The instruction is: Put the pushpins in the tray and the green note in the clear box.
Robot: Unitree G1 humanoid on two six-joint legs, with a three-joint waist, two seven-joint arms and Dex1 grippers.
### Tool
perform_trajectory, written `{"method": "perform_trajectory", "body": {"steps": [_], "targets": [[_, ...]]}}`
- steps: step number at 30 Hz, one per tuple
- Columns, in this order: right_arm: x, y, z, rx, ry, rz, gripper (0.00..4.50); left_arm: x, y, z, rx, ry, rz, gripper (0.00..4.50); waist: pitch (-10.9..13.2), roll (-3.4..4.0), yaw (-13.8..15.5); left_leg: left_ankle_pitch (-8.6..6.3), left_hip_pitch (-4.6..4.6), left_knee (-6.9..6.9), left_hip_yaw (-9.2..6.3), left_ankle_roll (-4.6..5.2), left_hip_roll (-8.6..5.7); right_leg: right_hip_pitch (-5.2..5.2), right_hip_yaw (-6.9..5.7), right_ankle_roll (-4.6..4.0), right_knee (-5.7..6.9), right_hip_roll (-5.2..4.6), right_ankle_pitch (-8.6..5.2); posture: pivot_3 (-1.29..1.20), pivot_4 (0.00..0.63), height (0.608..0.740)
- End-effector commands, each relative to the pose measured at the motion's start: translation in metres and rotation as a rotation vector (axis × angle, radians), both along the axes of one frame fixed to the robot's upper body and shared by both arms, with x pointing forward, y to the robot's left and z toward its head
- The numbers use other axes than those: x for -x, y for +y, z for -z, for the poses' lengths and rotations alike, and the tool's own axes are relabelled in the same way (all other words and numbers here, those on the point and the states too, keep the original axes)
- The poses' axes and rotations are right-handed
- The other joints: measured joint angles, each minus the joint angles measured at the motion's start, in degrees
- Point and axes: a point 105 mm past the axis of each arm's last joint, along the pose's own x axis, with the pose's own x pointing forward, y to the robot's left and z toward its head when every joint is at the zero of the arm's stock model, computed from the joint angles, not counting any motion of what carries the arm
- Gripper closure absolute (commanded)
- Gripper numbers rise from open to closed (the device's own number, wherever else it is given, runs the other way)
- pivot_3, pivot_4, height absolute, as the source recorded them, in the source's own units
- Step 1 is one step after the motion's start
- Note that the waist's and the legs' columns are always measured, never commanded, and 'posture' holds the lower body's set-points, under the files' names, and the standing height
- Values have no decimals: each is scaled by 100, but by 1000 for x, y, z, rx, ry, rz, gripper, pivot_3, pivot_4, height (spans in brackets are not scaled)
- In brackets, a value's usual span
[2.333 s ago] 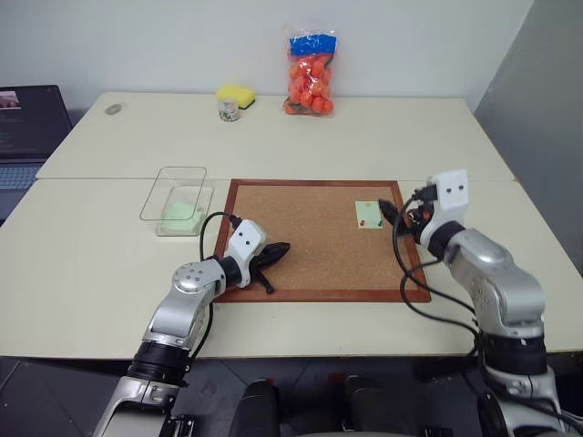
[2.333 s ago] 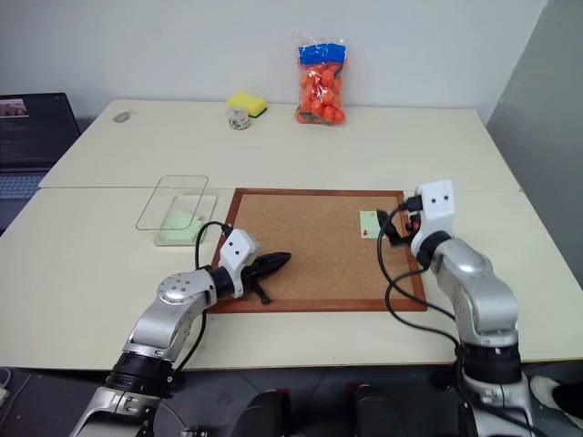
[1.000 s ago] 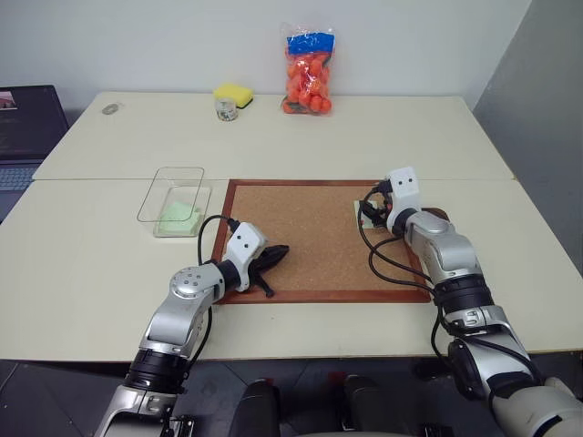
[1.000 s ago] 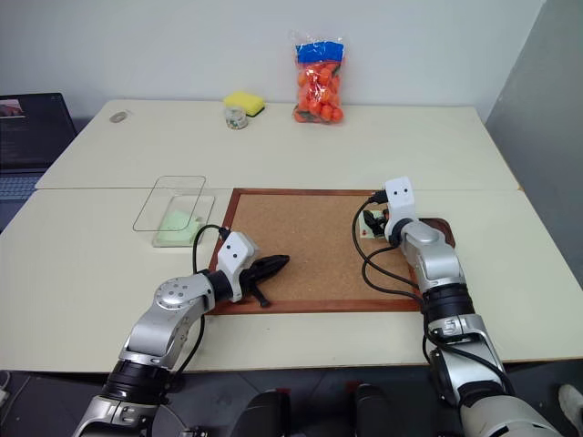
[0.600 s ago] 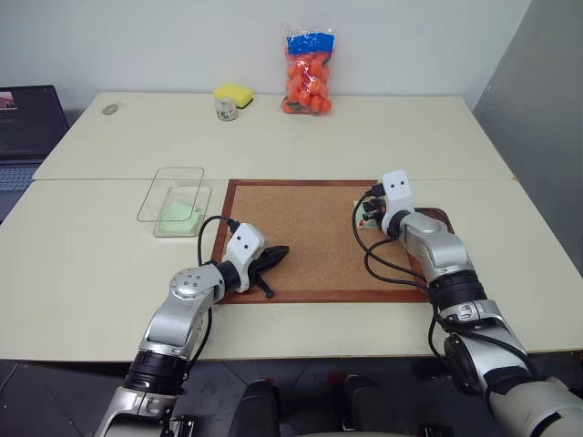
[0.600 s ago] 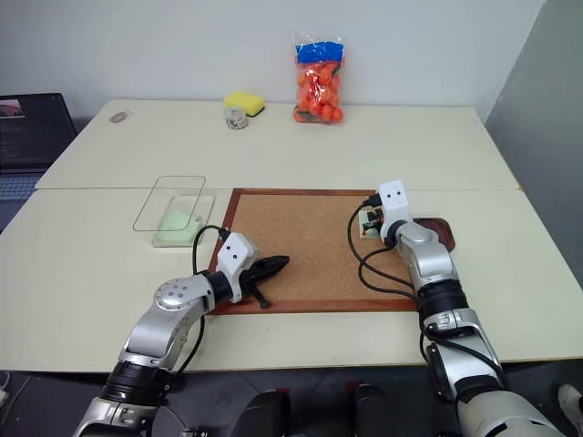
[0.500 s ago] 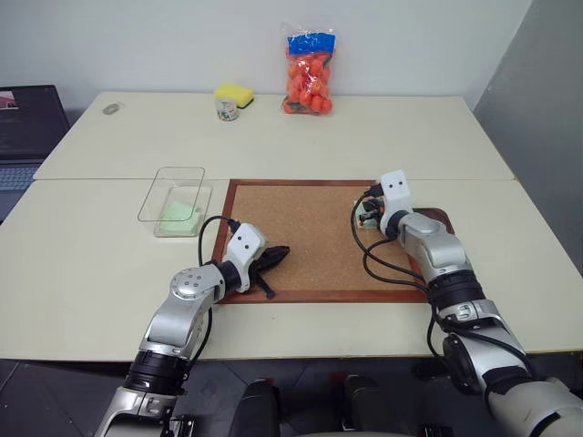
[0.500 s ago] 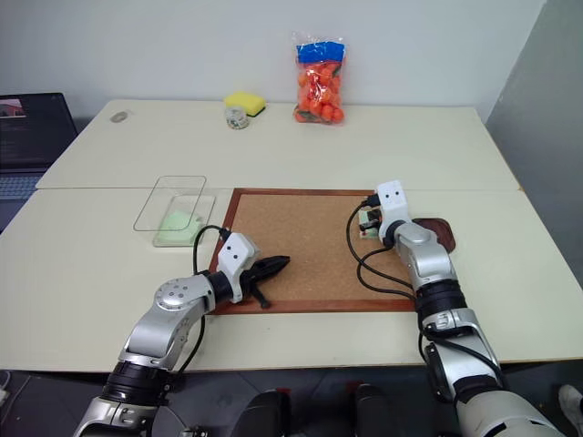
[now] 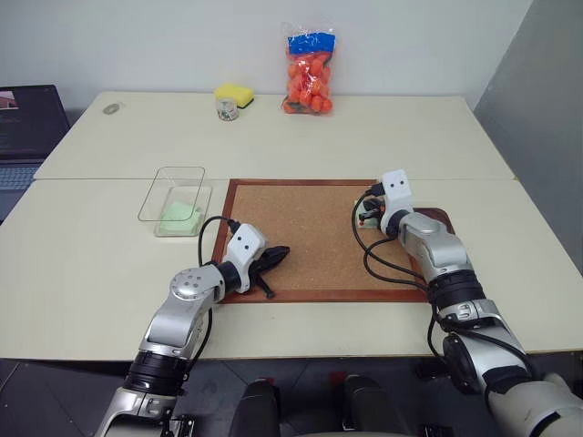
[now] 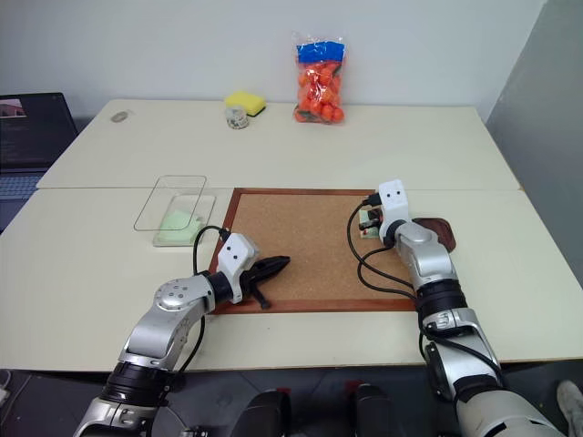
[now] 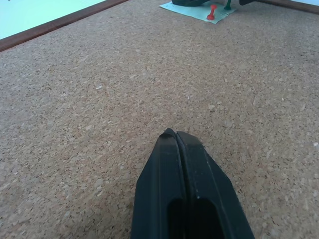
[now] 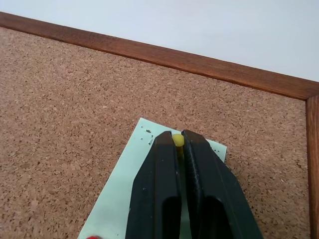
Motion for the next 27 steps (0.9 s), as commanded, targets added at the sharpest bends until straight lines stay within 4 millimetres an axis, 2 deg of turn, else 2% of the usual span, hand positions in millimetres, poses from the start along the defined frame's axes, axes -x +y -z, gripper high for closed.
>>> {"method": "perform_trajectory", "body": {"steps": [1,8,16,19,22,27], "targets": [[-3,-6,-40,-41,-137,21,4471,9,-2,17,-14,71,17,4500,3,5,0,0,-1,0,1,0,0,-1,0,0,-1,0,0,0,150,740],[-2,-7,-45,-64,-150,26,4471,10,-2,18,-16,75,22,4500,5,8,0,0,-4,-3,2,0,0,-5,0,0,-2,0,0,0,150,740],[5,-16,-66,-85,-212,48,4471,12,-4,19,-17,79,28,4500,5,9,-2,0,-3,-5,3,0,0,-5,1,0,-3,0,0,0,150,740],[16,-32,-83,-83,-265,77,4471,13,-4,19,-15,78,28,4500,5,9,7,0,-5,-7,2,0,0,-6,0,-1,-6,0,-1,0,150,740],[40,-65,-96,-22,-321,143,4471,14,-4,19,-12,79,27,4500,5,9,47,-1,-7,-8,1,0,-1,-5,1,-1,-7,-2,-1,0,150,740],[83,-105,-75,100,-251,242,4471,16,-4,20,-12,82,34,4500,4,10,60,-2,-8,-14,-1,0,-3,-1,2,-4,-17,-12,-6,0,150,740]]}}
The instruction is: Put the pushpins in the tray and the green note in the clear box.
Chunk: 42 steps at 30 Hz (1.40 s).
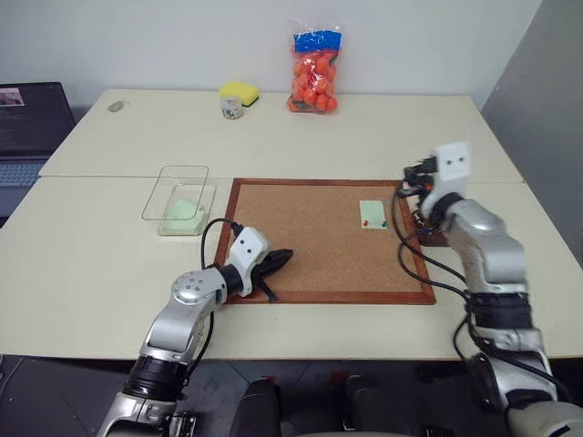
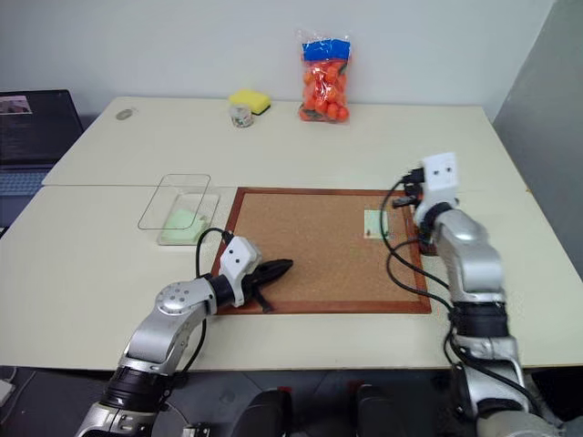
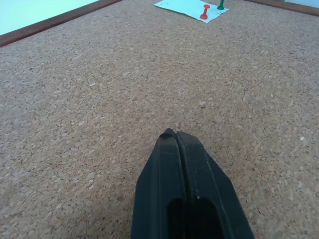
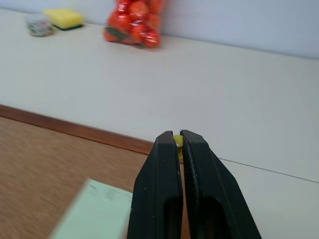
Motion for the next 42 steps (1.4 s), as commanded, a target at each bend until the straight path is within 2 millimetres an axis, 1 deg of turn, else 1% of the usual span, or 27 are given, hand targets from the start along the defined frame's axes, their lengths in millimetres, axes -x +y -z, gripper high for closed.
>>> {"method": "perform_trajectory", "body": {"steps": [1,4,6,8,14,22,30,32,34,39,41,42], "targets": [[29,-19,1,68,22,63,4471,9,0,19,-25,78,18,4500,-2,4,-23,0,1,0,3,0,-2,0,0,0,0,2,0,0,150,740],[42,-28,17,86,86,92,4471,7,-1,19,-29,78,27,4500,-2,7,-72,0,9,1,2,0,1,0,1,1,7,3,0,0,150,740],[45,-31,26,79,117,103,4471,6,-1,19,-31,77,31,4500,-2,8,-78,1,14,3,-1,1,2,3,-1,2,11,6,0,0,150,740],[45,-31,32,73,132,102,4471,4,-1,18,-31,76,33,4500,-1,8,-77,1,17,10,-3,1,1,6,-3,7,14,8,3,0,150,740],[38,-21,35,58,134,75,4471,4,-2,18,-32,74,36,4500,-1,8,-64,1,11,12,3,2,-4,5,-3,12,8,7,6,0,150,740],[19,-17,43,43,135,66,4471,5,-2,18,-31,74,30,4500,-1,8,-64,1,10,10,2,2,-4,5,-4,10,7,7,5,0,150,740],[7,-15,50,29,140,60,4471,5,-3,17,-29,72,29,4500,-1,8,-64,1,9,10,3,2,-5,4,-3,9,6,7,4,0,150,740],[6,-15,49,26,138,56,3948,5,-2,17,-29,72,28,4500,-1,8,-63,1,9,9,2,2,-4,5,-4,8,6,7,4,0,150,740],[6,-14,49,20,136,52,3716,5,-2,17,-28,72,26,4500,-1,8,-62,1,9,9,1,2,-4,4,-4,8,6,7,4,0,150,740],[7,-12,47,1,130,49,2775,6,-2,17,-27,71,24,4500,-1,8,-63,1,9,9,2,2,-4,4,-3,8,6,7,4,0,150,740],[7,-11,45,-9,125,51,2274,6,-2,18,-26,72,25,4500,-1,8,-63,1,9,9,1,2,-3,5,-4,8,6,7,4,0,150,740],[8,-11,45,-13,123,50,2143,6,-2,18,-26,72,25,4500,-1,8,-63,1,9,9,1,2,-3,4,-3,8,6,7,4,0,150,740]]}}
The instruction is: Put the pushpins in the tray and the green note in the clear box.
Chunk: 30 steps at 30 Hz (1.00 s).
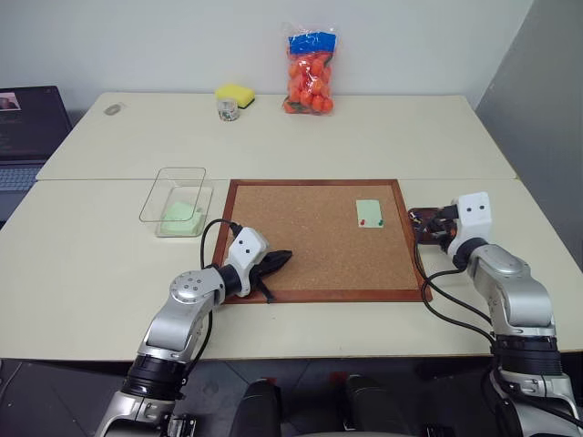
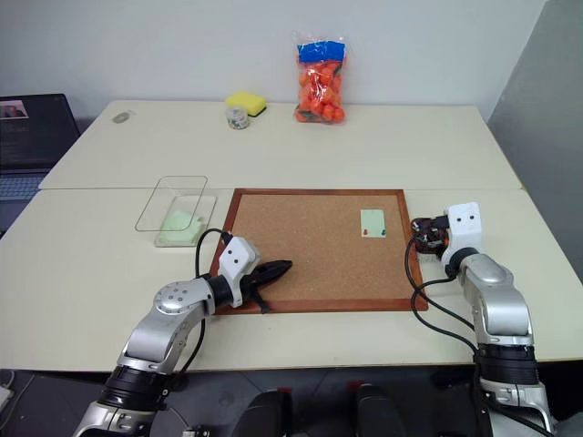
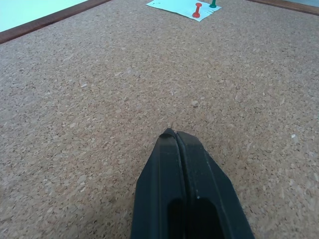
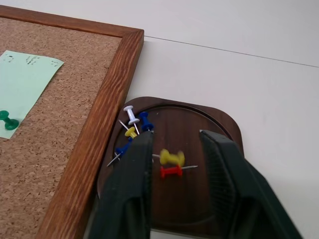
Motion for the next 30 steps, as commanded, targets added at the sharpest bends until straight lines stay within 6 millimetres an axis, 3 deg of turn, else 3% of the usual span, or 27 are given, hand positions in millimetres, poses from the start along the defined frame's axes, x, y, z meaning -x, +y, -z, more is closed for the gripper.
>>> {"method": "perform_trajectory", "body": {"steps": [1,10,14,19,24,30], "targets": [[-1,4,-23,-20,-82,-10,1926,7,-3,16,-17,63,11,4500,0,0,0,0,0,0,0,0,0,0,-1,0,0,0,0,0,150,740],[7,12,-34,-52,-131,-42,12,7,-2,15,-22,59,16,4500,0,0,0,0,0,0,1,0,0,0,-1,0,0,0,0,0,150,740],[18,33,-39,-76,-150,-164,12,7,-2,15,-22,57,13,4500,0,0,1,0,0,0,-1,0,1,0,-1,0,0,0,0,0,150,740],[40,82,-52,-40,-231,-417,12,7,-1,16,-25,59,12,4500,1,1,-1,0,0,-2,-3,0,3,-1,0,-1,-1,0,-1,0,150,740],[43,104,-47,-6,-223,-516,12,7,-2,15,-26,56,15,4500,1,0,-1,0,1,2,-3,0,2,1,-4,0,-1,0,0,0,150,740],[38,111,-40,-60,-173,-521,12,6,-2,15,-29,55,19,4500,1,0,3,0,-1,0,-6,0,3,0,-5,0,-1,1,0,0,150,740]]}}
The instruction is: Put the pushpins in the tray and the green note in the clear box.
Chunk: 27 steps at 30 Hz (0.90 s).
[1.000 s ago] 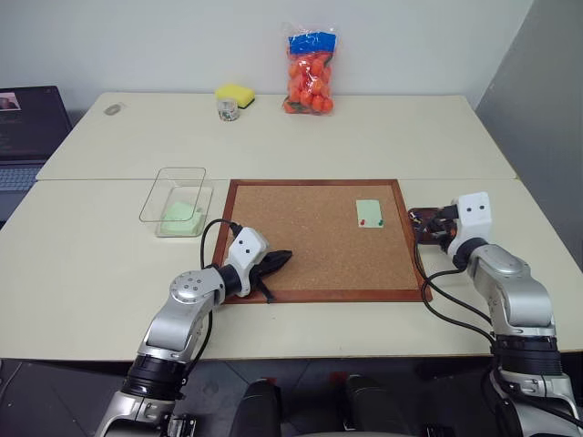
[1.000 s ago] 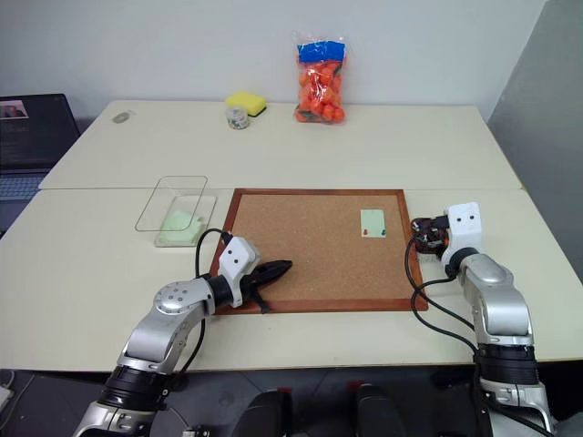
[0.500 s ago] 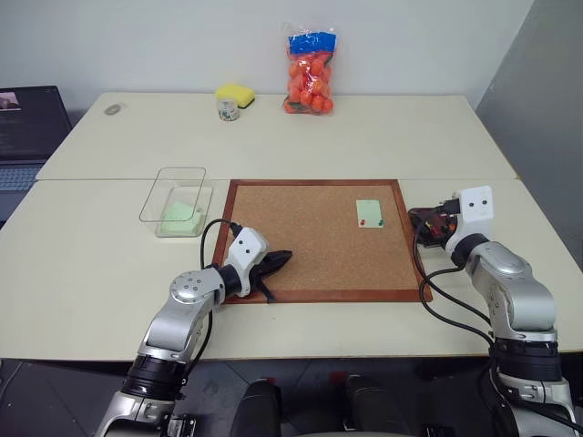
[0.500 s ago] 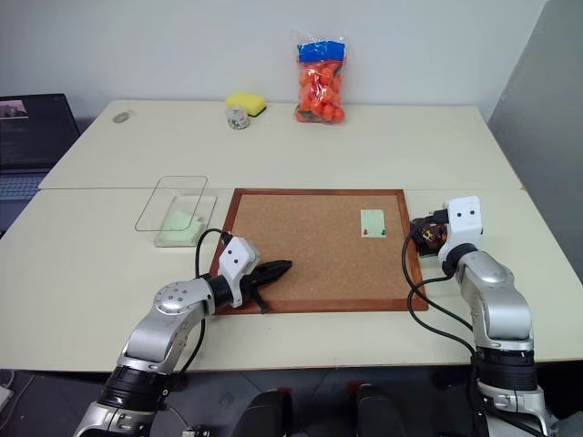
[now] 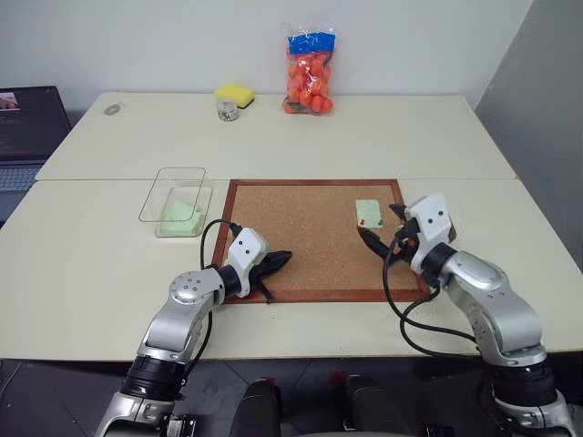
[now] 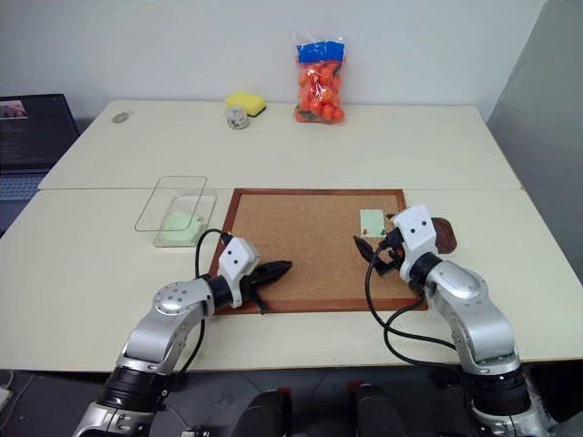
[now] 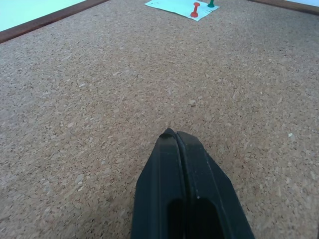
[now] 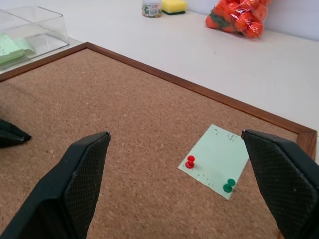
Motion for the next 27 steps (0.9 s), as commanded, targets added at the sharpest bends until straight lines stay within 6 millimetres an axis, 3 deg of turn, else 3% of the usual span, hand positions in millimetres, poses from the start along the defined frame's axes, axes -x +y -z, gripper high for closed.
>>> {"method": "perform_trajectory", "body": {"steps": [1,12,22,27], "targets": [[-2,5,-3,-21,12,-13,12,6,-2,15,-25,55,15,4500,0,0,0,0,0,0,1,0,0,0,0,0,0,0,0,0,150,740],[-15,10,16,-18,93,14,12,7,-2,15,-24,55,11,4500,0,0,-1,0,0,0,1,0,0,0,1,0,-1,0,0,0,150,740],[-39,-26,15,-18,31,214,12,8,-2,15,-21,57,10,4500,0,0,-1,0,0,0,3,0,0,-1,0,0,0,0,0,0,150,740],[-46,-30,20,-43,45,253,12,8,-3,16,-19,59,12,4500,0,0,-3,0,1,-1,5,0,0,-1,2,0,0,0,0,0,150,740]]}}
